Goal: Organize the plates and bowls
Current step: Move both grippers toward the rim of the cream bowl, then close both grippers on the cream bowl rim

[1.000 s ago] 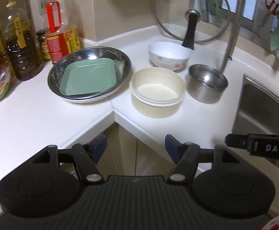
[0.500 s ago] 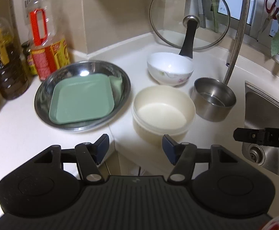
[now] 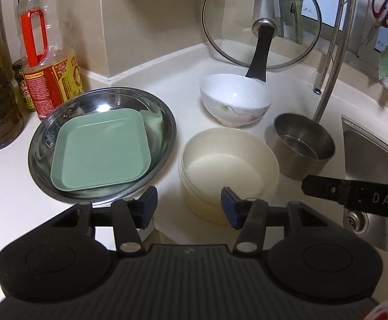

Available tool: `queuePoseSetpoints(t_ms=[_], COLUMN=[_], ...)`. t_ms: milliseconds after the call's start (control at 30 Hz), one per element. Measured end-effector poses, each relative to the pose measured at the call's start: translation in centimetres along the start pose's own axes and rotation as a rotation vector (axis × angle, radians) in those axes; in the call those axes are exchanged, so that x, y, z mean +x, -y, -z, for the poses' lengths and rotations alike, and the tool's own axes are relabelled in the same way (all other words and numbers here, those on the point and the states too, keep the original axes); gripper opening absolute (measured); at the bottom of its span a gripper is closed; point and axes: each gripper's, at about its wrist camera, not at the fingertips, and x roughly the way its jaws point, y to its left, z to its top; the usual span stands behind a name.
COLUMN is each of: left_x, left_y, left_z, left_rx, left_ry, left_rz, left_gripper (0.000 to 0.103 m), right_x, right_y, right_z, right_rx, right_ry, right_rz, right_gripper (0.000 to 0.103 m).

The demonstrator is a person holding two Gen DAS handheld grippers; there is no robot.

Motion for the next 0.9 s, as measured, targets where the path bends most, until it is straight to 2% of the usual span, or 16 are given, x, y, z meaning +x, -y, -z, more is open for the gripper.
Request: queuePoseSetpoints(t_ms=[200, 367, 500, 900], left_x=[1.5, 2.5, 3.2, 4.7], left_y=[-0.3, -0.3, -0.3, -0.4], left_z=[-0.7, -0.9, -1.0, -1.6], left_rx=[-0.024, -0.014, -0.013, -0.005], left_ry=[-0.016, -0.027, -0.037, -0.064], left_rz=[0.005, 0.004, 0.006, 0.007], left_gripper=[0.044, 0.044, 0.043, 0.032], right_x=[1.4, 2.7, 3.6, 5.3], right_y=[-0.9, -1.3, -1.5, -1.3], right_z=[-0.6, -1.0, -1.2, -1.2], right_rx=[-0.027, -0.039, -0.046, -0.054], right_ry=[0.001, -0.001, -0.011, -0.033], right_rz=[-0.006, -0.002, 0.000, 0.002], right_gripper=[0.057, 0.057, 0.049, 0.036])
